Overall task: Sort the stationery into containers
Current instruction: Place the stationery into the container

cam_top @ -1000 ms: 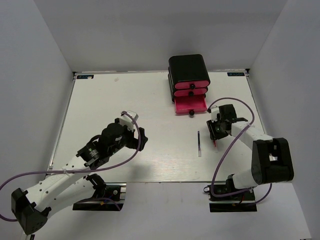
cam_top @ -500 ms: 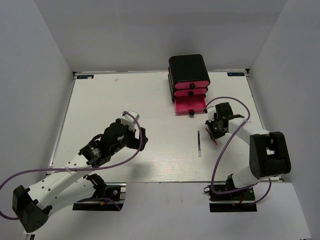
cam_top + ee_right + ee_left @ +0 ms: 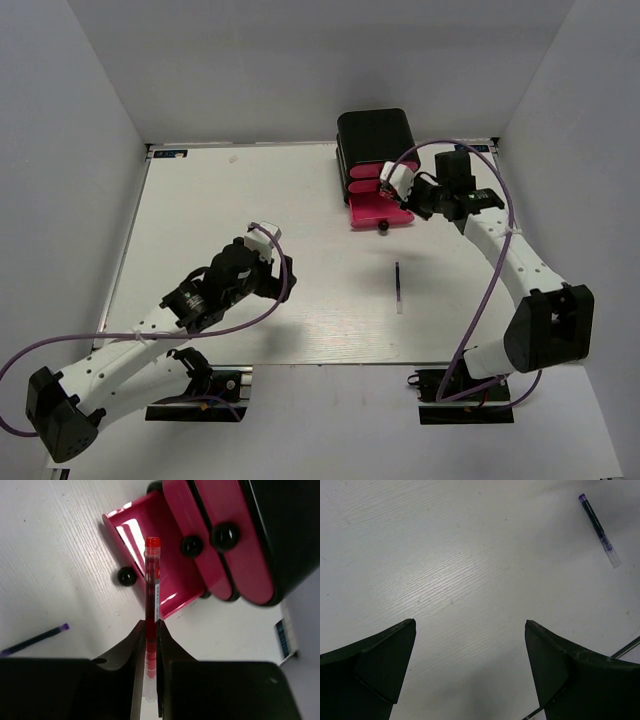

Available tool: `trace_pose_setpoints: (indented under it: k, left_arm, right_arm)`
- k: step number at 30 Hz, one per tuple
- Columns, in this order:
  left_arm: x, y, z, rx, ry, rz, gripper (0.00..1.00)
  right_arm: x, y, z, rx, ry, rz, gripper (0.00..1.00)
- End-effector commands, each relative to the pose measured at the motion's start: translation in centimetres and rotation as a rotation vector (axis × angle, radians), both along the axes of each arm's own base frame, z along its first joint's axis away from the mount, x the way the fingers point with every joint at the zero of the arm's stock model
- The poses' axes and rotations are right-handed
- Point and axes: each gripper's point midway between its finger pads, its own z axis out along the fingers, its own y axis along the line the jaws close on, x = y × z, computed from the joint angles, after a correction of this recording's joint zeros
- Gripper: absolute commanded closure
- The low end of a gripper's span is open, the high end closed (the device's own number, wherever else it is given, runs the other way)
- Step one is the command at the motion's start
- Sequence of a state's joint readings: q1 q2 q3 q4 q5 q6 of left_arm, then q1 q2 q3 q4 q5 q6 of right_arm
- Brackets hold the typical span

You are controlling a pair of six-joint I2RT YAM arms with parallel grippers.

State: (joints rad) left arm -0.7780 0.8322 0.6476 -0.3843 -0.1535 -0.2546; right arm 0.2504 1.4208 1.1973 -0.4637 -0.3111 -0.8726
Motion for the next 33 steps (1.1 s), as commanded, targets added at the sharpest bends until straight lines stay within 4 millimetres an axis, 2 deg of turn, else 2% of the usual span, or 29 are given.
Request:
trace_pose_setpoints:
  k: [1,2,3,5,8,10,11,12,14,16,18,22,24,27,29,30,31,32,33]
  left_arm:
    - [0.3,-0.3,0.6,0.002,-0.014,-0.008,0.01]
    - [0.4,-0.1,0.6,0.005,-0.017,0.0,0.01]
    - [0.4,-0.1,0.6,0.005,-0.017,0.0,0.01]
    - [0.5,-0.2,0.0,0.019,-0.003,0.0,0.01]
    - [0.5,-0.2,-0.2,0.026,0.004,0.0,0.01]
    - [0.6,-0.3,-0.5,0.033,0.011,0.0,0.01]
    - [0.6,-0.3,-0.5,0.033,0.011,0.0,0.01]
    - [0.6,-0.3,-0.5,0.033,0.011,0.0,0.01]
    - [0.5,-0.4,-0.5,0.037,0.008,-0.001,0.01]
    - [0.5,-0.4,-0.5,0.037,0.008,-0.002,0.01]
    - [0.5,-0.4,-0.5,0.037,0.008,-0.002,0.01]
    - [0.3,-0.6,-1.0,0.042,0.018,-0.025,0.01]
    - [0.1,-0.8,-1.0,0.037,0.022,-0.035,0.01]
    - [0.1,-1.1,-1.1,0.024,0.02,-0.048,0.01]
    - [0.0,-1.5,-1.2,0.012,0.021,-0.064,0.01]
    - [0.0,-1.8,-0.8,-0.006,0.01,-0.075,0.01]
    - [0.0,-2.1,-0.6,-0.022,0.012,-0.078,0.01]
    - [0.1,-2.1,-0.9,-0.027,0.029,-0.059,0.01]
    - [0.1,-2.2,-1.1,-0.041,0.035,-0.051,0.01]
  right_arm:
    - [1.1,2.3,1.2,-0.114,-0.18,0.298,0.97]
    - [1.2,3.0,0.8,-0.101,-0.179,0.342,0.97]
    - [1.7,3.3,1.4,-0.111,-0.208,0.373,0.99]
    - [2.4,4.4,0.6,-0.11,-0.222,0.45,0.99]
    - [4.2,5.5,0.5,-0.09,-0.243,0.477,0.99]
    - [4.8,5.7,-0.1,-0.091,-0.242,0.484,0.94]
    - [5.2,5.8,-0.3,-0.101,-0.259,0.495,0.94]
    - [5.9,5.9,-1.3,-0.105,-0.26,0.499,0.92]
    - [7.0,6.1,-1.6,-0.124,-0.293,0.513,0.92]
    - [7.7,6.1,-2.9,-0.124,-0.268,0.514,0.92]
    - [8.3,6.3,-3.0,-0.119,-0.265,0.511,0.89]
    - [9.4,6.4,-4.9,-0.113,-0.236,0.485,0.71]
    - [9.6,6.4,-5.2,-0.096,-0.222,0.46,0.52]
    - [9.2,6.3,-5.1,-0.087,-0.219,0.45,0.52]
    - [8.7,6.2,-3.7,-0.063,-0.24,0.435,0.54]
    - [8.1,6.2,-3.9,-0.047,-0.225,0.432,0.54]
    - [7.3,6.1,-2.0,-0.021,-0.25,0.422,0.55]
    - [6.5,6.1,-2.5,-0.008,-0.234,0.413,0.58]
    - [6.0,6.0,-2.1,0.009,-0.231,0.399,0.59]
